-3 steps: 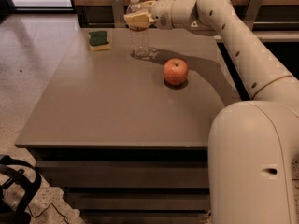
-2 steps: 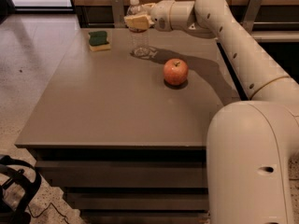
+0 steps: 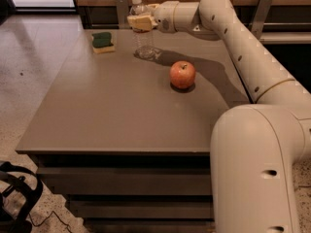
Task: Move water bottle near sponge
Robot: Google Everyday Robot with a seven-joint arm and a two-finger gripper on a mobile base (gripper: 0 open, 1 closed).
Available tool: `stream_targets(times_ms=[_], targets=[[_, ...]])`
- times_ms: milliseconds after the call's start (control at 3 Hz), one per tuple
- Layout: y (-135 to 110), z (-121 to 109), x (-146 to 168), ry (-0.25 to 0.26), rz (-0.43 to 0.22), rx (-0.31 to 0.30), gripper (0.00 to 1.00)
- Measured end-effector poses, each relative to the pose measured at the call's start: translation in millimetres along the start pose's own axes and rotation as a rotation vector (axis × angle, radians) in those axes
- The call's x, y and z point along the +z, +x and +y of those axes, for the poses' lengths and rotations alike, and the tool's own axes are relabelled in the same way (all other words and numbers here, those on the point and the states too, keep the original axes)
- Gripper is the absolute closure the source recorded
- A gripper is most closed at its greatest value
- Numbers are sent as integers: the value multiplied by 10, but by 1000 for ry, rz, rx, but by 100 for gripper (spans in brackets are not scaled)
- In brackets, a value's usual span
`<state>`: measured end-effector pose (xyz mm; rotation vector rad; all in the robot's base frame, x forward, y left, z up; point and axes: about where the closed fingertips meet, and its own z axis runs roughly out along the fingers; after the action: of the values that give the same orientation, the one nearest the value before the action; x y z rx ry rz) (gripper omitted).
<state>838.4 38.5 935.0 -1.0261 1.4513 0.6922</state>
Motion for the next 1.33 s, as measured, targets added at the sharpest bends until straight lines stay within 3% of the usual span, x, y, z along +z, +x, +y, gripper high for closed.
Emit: stream_targets(times_ms=[333,1333], targets=[[-3,0,-1,0,0,0,100],[-502,-75,-144,-19,-77,97,100]])
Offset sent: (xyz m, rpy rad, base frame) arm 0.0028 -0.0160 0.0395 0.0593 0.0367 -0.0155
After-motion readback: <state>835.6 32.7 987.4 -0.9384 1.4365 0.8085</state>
